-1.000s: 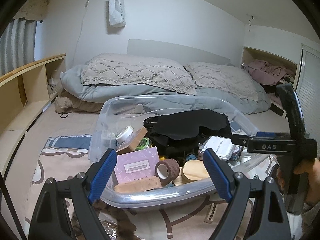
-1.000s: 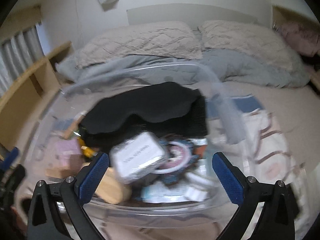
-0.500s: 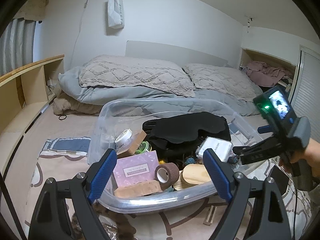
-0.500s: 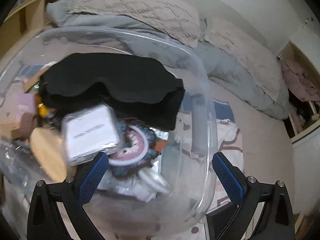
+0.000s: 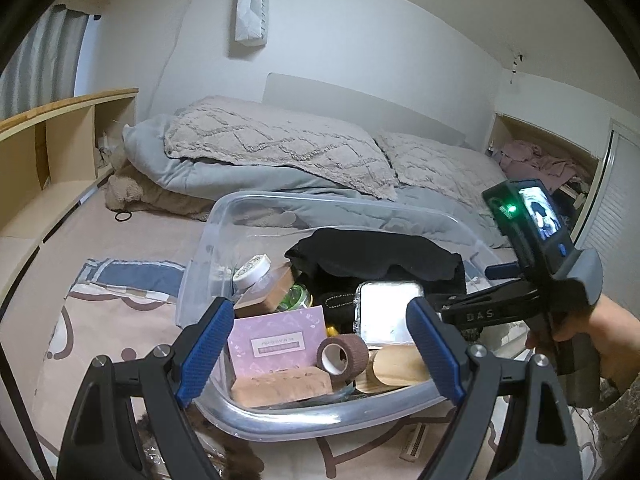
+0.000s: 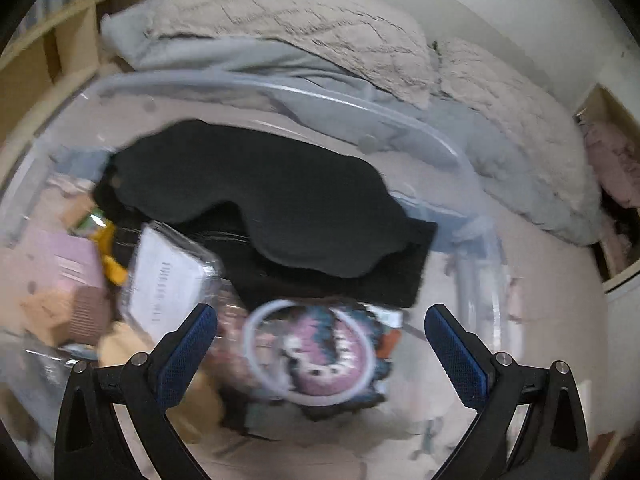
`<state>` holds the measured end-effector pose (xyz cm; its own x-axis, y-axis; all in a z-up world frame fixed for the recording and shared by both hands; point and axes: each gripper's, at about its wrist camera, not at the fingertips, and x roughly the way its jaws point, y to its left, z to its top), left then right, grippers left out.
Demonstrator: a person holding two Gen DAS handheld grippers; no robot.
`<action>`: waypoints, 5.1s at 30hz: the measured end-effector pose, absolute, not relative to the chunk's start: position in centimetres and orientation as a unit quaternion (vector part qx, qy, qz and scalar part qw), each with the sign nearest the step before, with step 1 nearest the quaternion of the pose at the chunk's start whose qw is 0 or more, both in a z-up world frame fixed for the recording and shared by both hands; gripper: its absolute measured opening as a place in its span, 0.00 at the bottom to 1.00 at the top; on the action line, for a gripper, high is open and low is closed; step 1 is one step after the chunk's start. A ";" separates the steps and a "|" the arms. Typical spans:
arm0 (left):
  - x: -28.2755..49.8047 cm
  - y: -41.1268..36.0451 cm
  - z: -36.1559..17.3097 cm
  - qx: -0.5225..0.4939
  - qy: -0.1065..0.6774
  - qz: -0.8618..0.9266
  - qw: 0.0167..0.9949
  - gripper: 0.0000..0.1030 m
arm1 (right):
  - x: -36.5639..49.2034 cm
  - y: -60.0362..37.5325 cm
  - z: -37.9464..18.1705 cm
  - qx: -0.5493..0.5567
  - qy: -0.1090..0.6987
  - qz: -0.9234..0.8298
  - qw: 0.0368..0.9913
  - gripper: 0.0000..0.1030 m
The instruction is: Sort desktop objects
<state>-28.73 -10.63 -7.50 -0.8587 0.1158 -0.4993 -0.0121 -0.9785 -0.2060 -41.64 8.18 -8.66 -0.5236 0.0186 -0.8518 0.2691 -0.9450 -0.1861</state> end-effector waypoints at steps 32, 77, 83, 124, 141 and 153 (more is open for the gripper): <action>-25.1 -7.2 -2.8 -0.224 -0.068 0.972 0.023 1.00 | -32.3 16.0 -3.7 0.330 -0.064 -0.929 0.153 1.00; -9.7 -0.8 2.0 -0.211 -0.038 0.974 -0.078 1.00 | -14.3 18.8 2.8 0.224 0.036 -0.960 0.165 1.00; -7.9 0.2 1.8 -0.219 -0.032 0.973 -0.073 1.00 | -12.2 19.3 2.9 0.221 0.050 -0.960 0.167 1.00; -1.3 4.2 -0.8 -0.238 0.016 0.969 -0.058 1.00 | -5.2 20.3 -0.1 0.247 0.063 -0.952 0.168 1.00; -0.7 3.9 -1.5 -0.246 0.011 0.967 -0.059 1.00 | -5.0 20.8 0.1 0.249 0.056 -0.952 0.170 1.00; -0.5 3.8 -1.7 -0.247 0.012 0.967 -0.062 1.00 | -4.8 20.7 0.2 0.247 0.058 -0.952 0.170 1.00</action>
